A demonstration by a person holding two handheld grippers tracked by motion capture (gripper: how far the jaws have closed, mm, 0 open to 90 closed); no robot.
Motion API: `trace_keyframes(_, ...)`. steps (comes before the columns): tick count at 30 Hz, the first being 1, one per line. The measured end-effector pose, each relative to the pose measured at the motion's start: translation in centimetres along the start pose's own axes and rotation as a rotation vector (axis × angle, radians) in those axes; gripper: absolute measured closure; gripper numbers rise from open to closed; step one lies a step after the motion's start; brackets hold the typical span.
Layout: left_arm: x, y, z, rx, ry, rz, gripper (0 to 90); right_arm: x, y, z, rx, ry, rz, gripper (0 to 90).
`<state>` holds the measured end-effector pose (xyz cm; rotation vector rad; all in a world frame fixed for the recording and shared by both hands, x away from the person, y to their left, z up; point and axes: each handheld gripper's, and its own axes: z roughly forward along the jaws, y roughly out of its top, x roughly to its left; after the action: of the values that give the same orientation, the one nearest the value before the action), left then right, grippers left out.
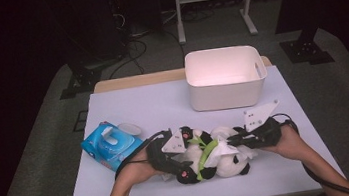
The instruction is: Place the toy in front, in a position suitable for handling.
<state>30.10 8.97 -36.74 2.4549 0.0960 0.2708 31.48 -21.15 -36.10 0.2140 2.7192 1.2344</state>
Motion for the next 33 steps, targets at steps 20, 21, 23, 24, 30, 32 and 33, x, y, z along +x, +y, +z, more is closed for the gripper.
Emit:
trace_keyframes(20, -0.1, 0.1, 0.0, 0.006, 0.001, 0.002, 48.2, 0.3, 1.9, 1.4, -0.008, 0.036, 0.025, 62.9)
trace_keyframes(21, 0.0, 0.0, 0.0, 0.005, 0.0, 0.003, 48.2, 0.4, 2.1, 1.7, -0.002, 0.034, 0.016, 67.7)
trace_keyframes(23, 0.0, -0.1, -0.1, 0.0, -0.003, 0.003, 48.2, 0.7, 2.1, 1.7, 0.002, 0.021, -0.031, 79.6)
trace_keyframes(24, 0.0, -0.1, -0.1, -0.002, -0.005, 0.004, 48.2, 0.7, 2.0, 1.6, -0.002, 0.025, -0.037, 82.0)
trace_keyframes(30, 0.0, 0.1, 0.0, 0.002, -0.002, 0.004, 48.2, 0.2, 0.0, -0.4, 0.009, 0.018, 0.008, 85.8)
trace_keyframes(32, 0.0, 0.3, 0.0, 0.013, -0.001, 0.004, 48.3, -0.1, -0.6, -0.8, 0.017, 0.0, 0.035, 85.8)
trace_keyframes(33, 0.0, 0.4, 0.1, 0.023, 0.002, 0.007, 48.3, -0.3, -0.7, -0.8, 0.014, 0.001, 0.04, 85.8)
